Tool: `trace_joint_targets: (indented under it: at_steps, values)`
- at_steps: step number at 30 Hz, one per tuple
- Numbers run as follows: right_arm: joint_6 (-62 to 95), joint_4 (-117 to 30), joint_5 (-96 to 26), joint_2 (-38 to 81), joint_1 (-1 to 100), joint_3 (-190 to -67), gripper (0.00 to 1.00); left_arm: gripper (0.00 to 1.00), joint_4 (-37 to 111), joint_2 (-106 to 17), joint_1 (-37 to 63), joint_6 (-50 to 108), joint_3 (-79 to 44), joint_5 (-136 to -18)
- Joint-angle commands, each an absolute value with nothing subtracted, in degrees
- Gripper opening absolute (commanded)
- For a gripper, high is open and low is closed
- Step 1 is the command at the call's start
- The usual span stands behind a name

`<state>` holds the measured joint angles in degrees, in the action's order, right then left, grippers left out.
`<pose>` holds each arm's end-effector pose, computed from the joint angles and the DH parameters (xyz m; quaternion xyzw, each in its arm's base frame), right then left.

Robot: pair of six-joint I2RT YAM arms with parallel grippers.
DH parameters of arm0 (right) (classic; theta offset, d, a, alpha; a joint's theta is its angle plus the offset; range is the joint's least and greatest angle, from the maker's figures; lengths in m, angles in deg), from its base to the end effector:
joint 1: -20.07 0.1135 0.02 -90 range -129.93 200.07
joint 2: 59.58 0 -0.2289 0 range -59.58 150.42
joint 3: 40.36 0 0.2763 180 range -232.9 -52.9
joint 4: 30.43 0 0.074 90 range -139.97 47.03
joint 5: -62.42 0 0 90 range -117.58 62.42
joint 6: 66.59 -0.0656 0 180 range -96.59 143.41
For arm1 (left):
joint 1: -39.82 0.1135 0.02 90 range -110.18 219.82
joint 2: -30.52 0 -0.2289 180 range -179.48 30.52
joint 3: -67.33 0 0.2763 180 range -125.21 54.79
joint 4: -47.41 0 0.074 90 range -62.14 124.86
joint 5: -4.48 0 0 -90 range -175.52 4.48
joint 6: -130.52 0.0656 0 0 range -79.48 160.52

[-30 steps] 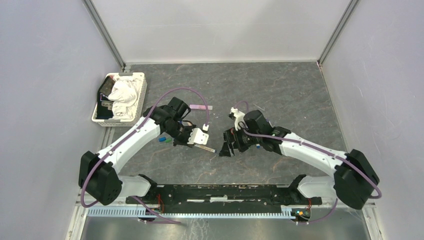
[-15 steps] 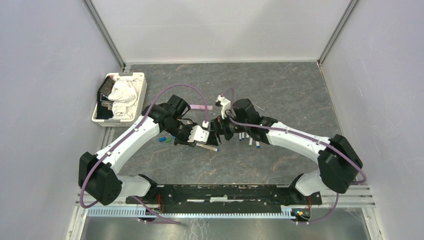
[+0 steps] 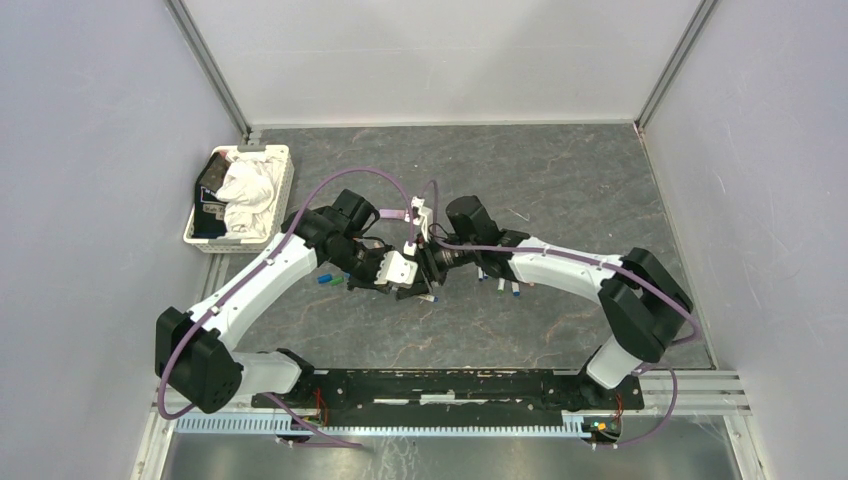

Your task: Open the pen caps

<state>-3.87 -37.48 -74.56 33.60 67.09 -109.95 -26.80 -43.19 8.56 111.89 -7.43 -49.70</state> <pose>0.2295 0.3166 0.1710 -0.3310 0.7512 0.5503 0.1528 0.2099 -0.1724 0.2165 0.7629 0.5532 -0.2380 0.2352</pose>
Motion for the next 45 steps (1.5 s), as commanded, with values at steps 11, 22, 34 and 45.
trace_joint_targets:
  at_steps: [11,22,34,45]
  values:
    - [-1.44,-42.88,-83.71,41.85,68.0,-119.35,0.15,0.02,-24.73,-42.2,8.44,108.89,-9.8,-51.44]
    - [3.21,-52.76,-81.11,47.14,67.53,-126.76,0.0,0.02,-25.3,-42.99,8.45,113.38,-9.9,-54.54]
    - [5.67,-52.1,-80.69,24.82,61.97,-92.7,0.0,0.02,-34.64,-47.1,26.25,129.57,-14.73,-59.48]
    - [5.53,-51.27,-81.34,27.11,62.79,-98.65,0.0,0.02,-28.92,-40.55,14.92,122.56,-7.99,-66.68]
